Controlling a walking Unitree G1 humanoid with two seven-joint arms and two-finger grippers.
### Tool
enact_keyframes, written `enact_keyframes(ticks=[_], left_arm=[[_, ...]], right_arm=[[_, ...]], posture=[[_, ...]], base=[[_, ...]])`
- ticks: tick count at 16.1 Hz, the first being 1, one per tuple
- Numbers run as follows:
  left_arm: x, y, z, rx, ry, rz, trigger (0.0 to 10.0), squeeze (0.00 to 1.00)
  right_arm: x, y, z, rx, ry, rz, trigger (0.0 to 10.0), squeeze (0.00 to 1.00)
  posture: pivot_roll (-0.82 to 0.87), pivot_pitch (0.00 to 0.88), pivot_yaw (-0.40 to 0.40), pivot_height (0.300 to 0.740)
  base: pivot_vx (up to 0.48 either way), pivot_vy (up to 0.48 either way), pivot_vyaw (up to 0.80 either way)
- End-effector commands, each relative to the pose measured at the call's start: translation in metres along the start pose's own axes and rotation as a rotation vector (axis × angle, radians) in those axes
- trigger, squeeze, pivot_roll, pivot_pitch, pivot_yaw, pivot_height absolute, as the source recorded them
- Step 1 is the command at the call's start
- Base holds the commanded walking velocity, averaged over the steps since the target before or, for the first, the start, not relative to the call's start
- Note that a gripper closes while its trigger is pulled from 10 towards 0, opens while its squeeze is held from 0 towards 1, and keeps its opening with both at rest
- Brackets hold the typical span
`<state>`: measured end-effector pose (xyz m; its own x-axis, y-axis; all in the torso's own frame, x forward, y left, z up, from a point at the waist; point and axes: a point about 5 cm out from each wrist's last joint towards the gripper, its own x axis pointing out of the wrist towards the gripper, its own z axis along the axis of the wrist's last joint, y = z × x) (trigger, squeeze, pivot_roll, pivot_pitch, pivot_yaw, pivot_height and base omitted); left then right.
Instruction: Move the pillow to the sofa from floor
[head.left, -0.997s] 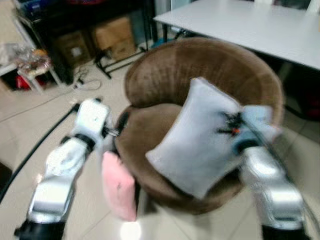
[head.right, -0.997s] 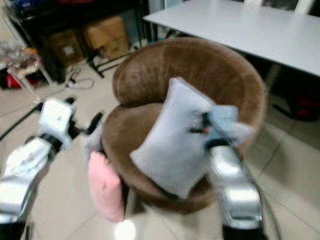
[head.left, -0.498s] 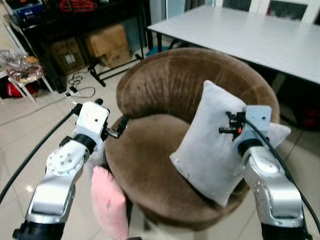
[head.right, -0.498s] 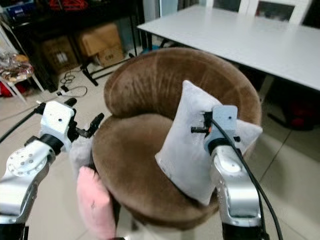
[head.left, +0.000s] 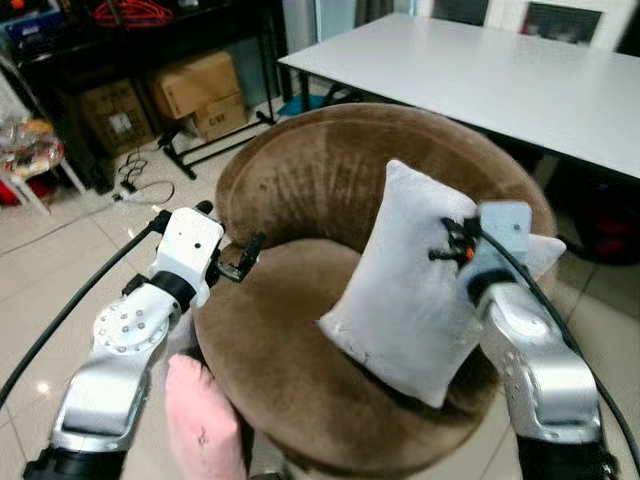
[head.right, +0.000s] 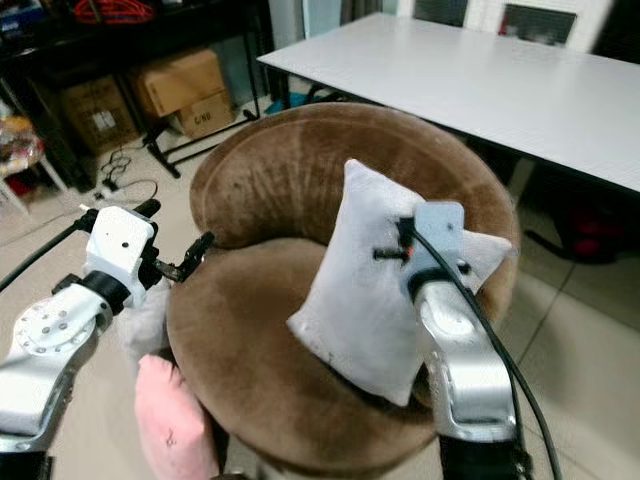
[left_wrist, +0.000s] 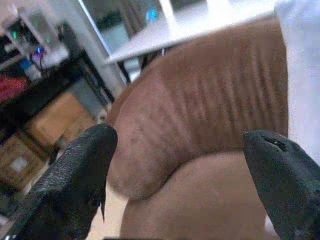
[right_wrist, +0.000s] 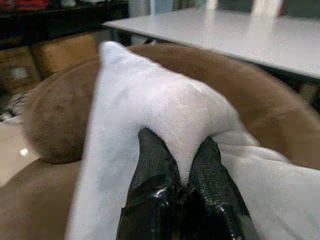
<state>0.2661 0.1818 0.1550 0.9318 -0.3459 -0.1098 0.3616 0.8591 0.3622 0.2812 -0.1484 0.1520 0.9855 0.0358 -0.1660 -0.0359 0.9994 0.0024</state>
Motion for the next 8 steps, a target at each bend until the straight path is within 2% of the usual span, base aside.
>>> enact_keyframes(ticks=[1,6,8], left_arm=[[-0.003,-0.002,-0.004,0.036,0.021,-0.056,10.0,0.00],[-0.015,-0.001,-0.012,0.072,0.079,-0.164,10.0,0.00],[-0.021,-0.003,-0.016,0.080,0.101,-0.219,10.0,0.00]], right_arm=[[0.002,0.006,0.012,-0.001,-0.011,0.029,10.0,0.00],[0.010,0.030,0.011,-0.086,0.067,0.163,10.0,0.00],[0.015,0.044,0.010,-0.125,0.108,0.234,10.0,0.00]], posture=[[-0.05,0.000,0.059,0.740],[-0.05,0.000,0.050,0.740],[-0.04,0.000,0.047,0.740]], base=[[0.000,0.000,0.00],[0.000,0.000,0.00],[0.000,0.000,0.00]])
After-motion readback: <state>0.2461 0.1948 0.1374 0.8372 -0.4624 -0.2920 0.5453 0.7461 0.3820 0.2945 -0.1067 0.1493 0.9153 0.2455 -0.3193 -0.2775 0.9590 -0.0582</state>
